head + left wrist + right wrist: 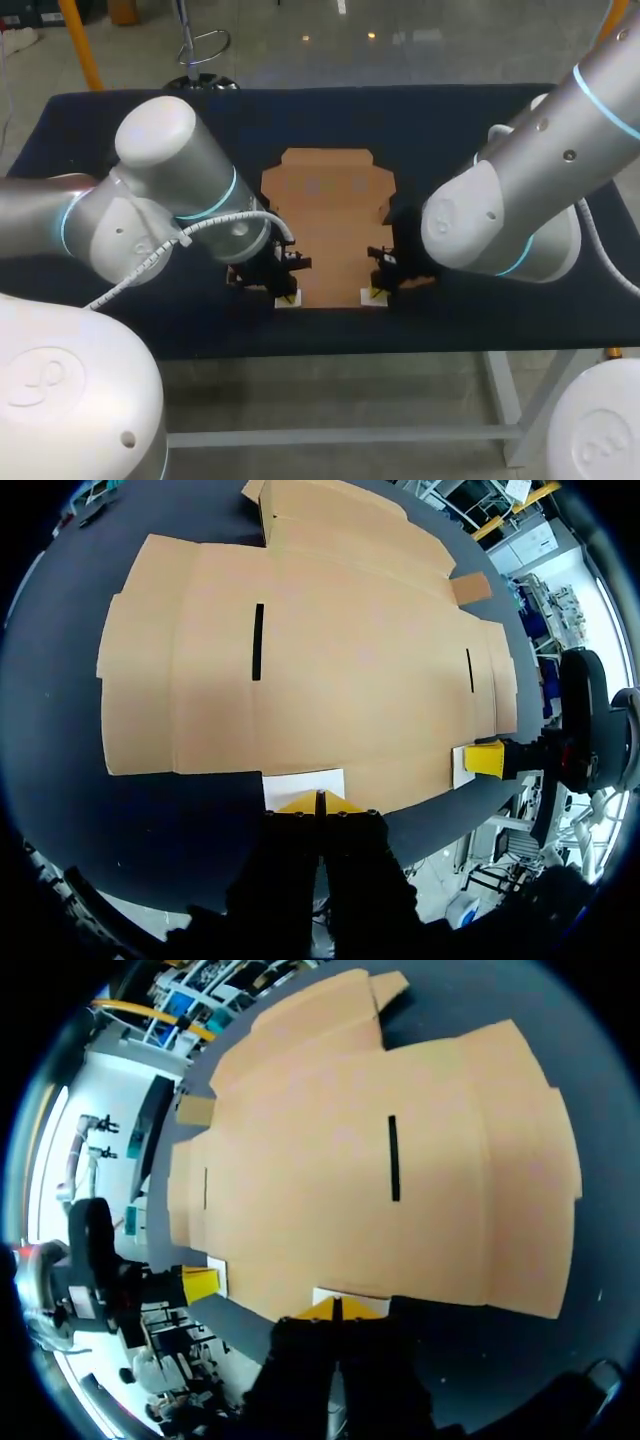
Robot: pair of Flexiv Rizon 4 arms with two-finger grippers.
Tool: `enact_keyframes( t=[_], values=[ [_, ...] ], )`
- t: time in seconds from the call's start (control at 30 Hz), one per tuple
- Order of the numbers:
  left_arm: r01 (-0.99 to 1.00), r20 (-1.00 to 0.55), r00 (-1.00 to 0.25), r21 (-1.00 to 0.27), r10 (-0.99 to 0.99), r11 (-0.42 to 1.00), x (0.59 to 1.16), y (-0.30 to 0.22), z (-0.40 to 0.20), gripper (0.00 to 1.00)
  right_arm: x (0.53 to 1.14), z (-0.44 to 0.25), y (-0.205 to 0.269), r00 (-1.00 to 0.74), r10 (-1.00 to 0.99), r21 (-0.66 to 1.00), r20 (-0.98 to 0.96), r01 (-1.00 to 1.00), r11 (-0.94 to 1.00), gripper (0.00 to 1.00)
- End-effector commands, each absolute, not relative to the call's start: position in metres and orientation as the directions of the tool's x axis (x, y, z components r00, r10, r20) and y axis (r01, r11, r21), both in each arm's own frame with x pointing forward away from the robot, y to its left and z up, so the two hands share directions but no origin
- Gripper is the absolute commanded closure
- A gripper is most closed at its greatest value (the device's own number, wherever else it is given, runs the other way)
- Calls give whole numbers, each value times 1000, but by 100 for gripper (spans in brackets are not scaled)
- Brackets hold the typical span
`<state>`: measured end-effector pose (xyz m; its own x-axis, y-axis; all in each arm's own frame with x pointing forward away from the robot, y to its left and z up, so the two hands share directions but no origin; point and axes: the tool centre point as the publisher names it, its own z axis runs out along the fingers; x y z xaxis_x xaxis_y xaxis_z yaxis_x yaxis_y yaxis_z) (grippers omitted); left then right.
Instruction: Assemble the packaging by folding the flat box into shape, placing the metal phone stand inside, and closing the box properly
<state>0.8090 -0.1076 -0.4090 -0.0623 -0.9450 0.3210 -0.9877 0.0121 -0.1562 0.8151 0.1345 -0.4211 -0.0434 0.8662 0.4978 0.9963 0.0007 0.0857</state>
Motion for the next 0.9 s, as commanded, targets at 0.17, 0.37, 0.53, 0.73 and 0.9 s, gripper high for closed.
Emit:
enact_keyframes(
  t=[0.17,0.37,0.53,0.73,0.9],
  values=[
    [-986,353,-76,-164,-932,18,811,-96,-384,100,825,-399,111,-80,791,67,606,997,50,100],
    [-988,381,-82,-151,-921,25,819,-88,-366,100,834,-383,96,-122,739,70,663,992,101,100],
    [-988,417,-109,-143,-902,53,827,-79,-349,100,846,-369,77,-142,693,72,707,989,128,100],
    [-988,435,-117,-142,-893,60,838,-71,-334,0,858,-354,57,-152,653,74,742,987,145,100],
    [-986,432,-120,-155,-894,57,848,-67,-322,0,873,-344,40,-139,633,69,762,989,134,0]
  ],
)
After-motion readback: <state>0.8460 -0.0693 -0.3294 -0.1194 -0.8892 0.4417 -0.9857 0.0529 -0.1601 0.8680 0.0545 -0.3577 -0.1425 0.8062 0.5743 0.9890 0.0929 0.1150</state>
